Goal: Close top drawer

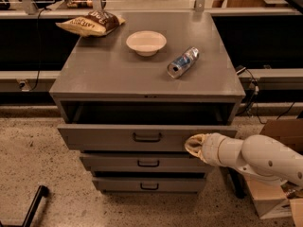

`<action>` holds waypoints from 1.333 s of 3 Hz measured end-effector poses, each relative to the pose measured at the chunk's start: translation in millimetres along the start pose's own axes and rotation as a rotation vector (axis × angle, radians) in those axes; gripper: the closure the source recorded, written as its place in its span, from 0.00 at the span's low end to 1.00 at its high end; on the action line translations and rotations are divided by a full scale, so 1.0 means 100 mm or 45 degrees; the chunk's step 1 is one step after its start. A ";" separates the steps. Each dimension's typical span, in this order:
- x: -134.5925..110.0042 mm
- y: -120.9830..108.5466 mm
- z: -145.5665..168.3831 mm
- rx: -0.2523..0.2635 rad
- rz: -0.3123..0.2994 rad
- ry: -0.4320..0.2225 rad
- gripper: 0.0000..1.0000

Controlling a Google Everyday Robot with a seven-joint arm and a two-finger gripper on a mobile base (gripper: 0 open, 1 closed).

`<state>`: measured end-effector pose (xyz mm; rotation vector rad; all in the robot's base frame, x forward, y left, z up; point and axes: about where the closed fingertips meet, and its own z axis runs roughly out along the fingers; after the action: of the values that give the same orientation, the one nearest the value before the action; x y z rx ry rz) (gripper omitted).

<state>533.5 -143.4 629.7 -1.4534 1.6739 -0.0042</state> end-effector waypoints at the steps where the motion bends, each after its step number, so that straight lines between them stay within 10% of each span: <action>1: 0.03 -0.14 0.02 0.040 0.002 0.009 1.00; 4: 0.01 -0.28 0.02 0.059 -0.018 -0.030 1.00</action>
Offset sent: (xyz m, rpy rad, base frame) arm 0.0330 -0.0112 0.0119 -0.0050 -0.0540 -0.0458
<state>556.7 -152.2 642.6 -1.4251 1.6342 -0.0330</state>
